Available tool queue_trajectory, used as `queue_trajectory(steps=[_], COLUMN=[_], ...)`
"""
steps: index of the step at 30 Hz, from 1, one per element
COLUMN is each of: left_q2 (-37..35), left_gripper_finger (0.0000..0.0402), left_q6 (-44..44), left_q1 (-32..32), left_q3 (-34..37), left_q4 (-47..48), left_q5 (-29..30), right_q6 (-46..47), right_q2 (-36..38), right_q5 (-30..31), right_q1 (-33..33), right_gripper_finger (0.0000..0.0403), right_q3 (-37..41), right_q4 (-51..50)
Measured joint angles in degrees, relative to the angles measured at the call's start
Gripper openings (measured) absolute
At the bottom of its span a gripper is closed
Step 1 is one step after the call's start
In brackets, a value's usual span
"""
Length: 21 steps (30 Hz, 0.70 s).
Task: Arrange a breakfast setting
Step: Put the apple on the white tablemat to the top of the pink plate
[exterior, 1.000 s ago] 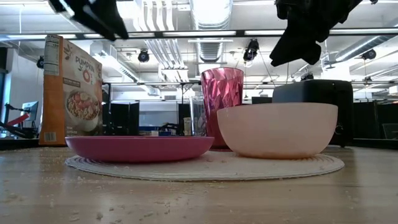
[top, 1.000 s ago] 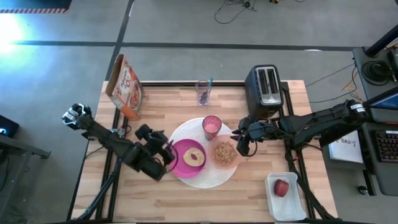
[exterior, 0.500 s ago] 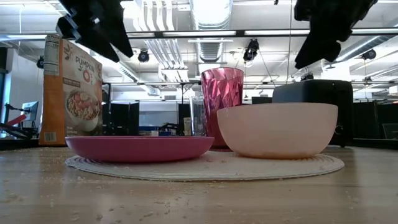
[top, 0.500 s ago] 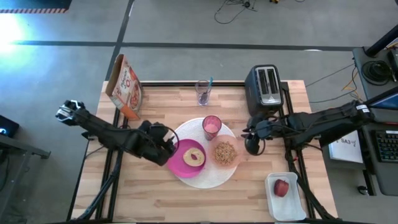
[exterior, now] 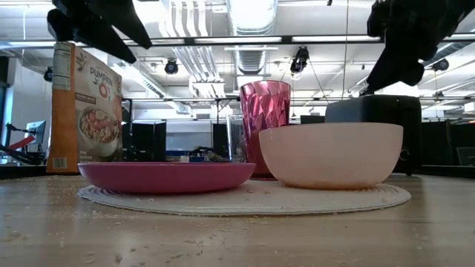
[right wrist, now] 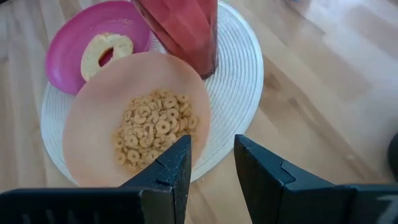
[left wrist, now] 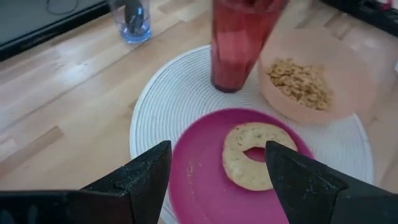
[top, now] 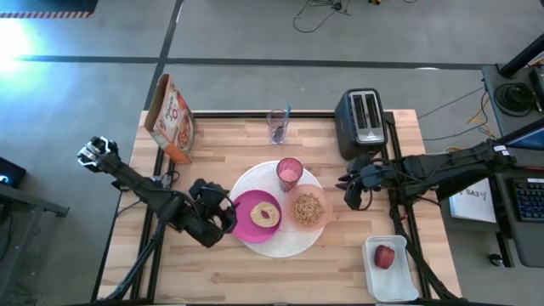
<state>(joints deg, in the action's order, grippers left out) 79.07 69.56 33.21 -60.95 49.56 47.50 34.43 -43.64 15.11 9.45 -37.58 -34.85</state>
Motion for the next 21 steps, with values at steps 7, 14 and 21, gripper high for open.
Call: queue_trajectory(steps=[7,14,21], left_q2=[1.4,1.3,-0.8], left_gripper_finger=[0.0242,0.0242,0.0242], left_q6=[2.6,1.6,1.5], left_q1=[0.0,0.0,0.0], left_q3=[0.8,1.2,2.3], left_q4=[0.1,3.6,12.2], left_q5=[-0.4,-3.9,-8.0], right_q6=[2.8,10.6,22.7], right_q2=[0.0,-0.4,-2.6], right_q5=[-2.1,-8.1,-7.5], right_q1=[0.0,0.0,0.0], right_gripper_finger=[0.0112,0.0112,0.0112], right_q3=[0.7,0.7,0.7], right_q4=[0.5,1.1,1.2])
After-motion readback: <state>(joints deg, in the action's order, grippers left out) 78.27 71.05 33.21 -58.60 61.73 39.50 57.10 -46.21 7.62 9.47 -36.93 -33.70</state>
